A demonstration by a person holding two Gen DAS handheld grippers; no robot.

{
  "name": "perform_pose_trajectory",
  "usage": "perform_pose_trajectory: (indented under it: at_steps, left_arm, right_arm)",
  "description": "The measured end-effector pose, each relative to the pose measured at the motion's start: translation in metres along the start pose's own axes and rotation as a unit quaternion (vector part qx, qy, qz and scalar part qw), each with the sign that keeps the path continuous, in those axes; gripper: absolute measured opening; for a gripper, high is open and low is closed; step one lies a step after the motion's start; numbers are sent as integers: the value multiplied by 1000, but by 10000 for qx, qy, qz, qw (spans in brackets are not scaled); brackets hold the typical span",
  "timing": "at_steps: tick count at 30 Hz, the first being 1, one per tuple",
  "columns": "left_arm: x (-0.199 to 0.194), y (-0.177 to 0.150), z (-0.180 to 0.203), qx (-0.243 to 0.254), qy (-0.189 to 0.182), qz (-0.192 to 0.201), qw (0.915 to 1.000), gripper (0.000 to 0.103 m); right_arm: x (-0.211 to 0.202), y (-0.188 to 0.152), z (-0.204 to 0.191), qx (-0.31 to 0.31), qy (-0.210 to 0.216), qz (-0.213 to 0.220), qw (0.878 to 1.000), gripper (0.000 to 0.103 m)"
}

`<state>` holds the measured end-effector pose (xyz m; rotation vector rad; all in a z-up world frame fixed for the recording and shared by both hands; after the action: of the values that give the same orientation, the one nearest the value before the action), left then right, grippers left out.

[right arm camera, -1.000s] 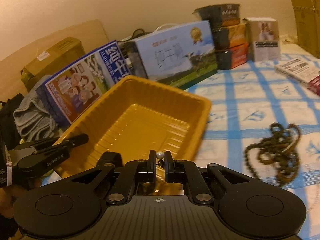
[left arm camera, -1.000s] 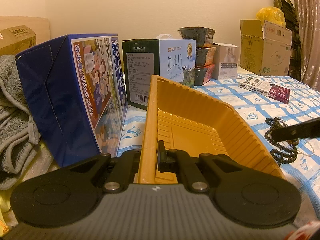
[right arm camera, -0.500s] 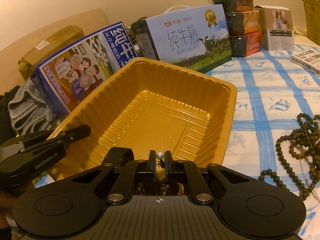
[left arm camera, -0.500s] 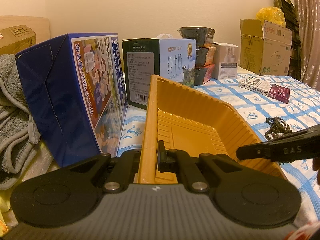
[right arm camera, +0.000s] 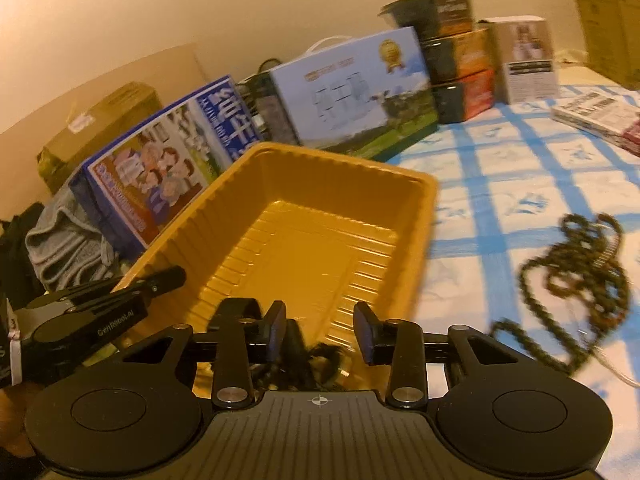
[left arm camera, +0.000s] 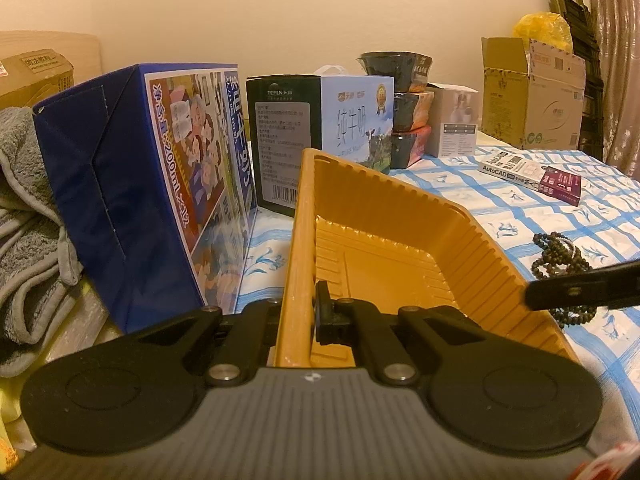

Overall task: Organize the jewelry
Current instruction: 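Carry the pearl charm into the tray and open the right tool, then grasp a dark bead strand end with the right tool and lift it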

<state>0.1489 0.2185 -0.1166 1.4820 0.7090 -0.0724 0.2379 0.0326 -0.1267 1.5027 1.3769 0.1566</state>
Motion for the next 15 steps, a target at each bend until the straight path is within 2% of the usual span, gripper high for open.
perform_pose_trajectory:
  at_steps: [4,15]
  left_arm:
    - [1,0,0,1,1,-1,10000,4]
    - [2,-1,-3,11,32,-27,10000,4]
  right_arm:
    - [-27,-6,22,156,-270,63,9995,40]
    - [-91,-31,112,528,-1572,76,9861,40]
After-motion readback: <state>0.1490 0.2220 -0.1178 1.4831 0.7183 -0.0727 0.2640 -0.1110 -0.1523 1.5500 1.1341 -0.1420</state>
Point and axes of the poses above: each gripper's, at about its wrist camera, not at the fingertips, and x roughly the way its jaws point, z to its right, y to its top, the point moved 7 cm from there along x, roughly the way its jaws point, and after that the axes turned 3 degrees about y, right-handed, at the moved point
